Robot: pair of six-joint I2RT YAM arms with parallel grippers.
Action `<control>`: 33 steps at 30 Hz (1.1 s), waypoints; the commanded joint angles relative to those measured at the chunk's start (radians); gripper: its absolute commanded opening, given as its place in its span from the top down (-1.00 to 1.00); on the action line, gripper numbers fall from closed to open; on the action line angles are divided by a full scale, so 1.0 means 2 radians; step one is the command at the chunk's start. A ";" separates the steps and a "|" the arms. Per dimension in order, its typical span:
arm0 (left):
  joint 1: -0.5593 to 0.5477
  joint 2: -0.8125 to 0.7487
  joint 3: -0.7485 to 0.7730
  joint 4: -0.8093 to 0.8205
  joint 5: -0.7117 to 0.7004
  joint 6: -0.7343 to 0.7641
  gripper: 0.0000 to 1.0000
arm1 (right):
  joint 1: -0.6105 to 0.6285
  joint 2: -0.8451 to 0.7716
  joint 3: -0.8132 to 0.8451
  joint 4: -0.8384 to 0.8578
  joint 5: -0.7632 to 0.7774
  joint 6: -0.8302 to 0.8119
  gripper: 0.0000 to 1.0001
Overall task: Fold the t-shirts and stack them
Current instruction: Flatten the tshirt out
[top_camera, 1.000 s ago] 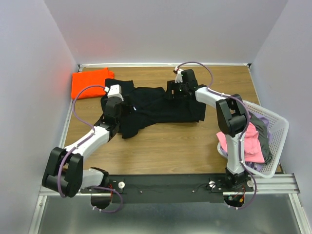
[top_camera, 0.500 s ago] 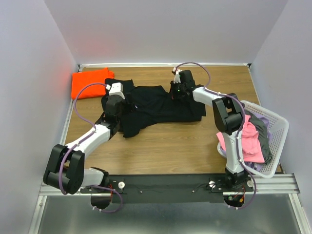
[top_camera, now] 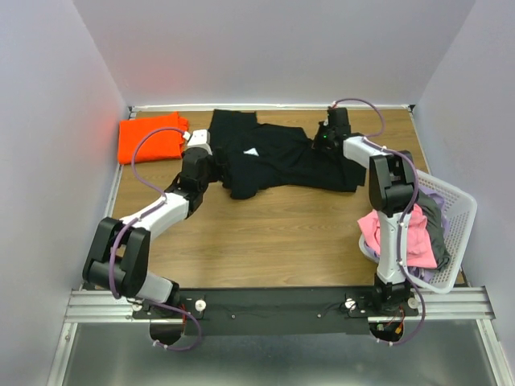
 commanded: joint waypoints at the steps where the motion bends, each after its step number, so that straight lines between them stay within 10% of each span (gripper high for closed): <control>1: -0.011 0.028 0.020 0.028 0.034 0.005 -0.64 | -0.014 0.003 -0.007 -0.023 0.079 0.053 0.97; 33: -0.022 0.234 0.163 0.049 0.051 0.011 -0.40 | -0.012 -0.030 -0.068 0.026 -0.024 0.034 0.97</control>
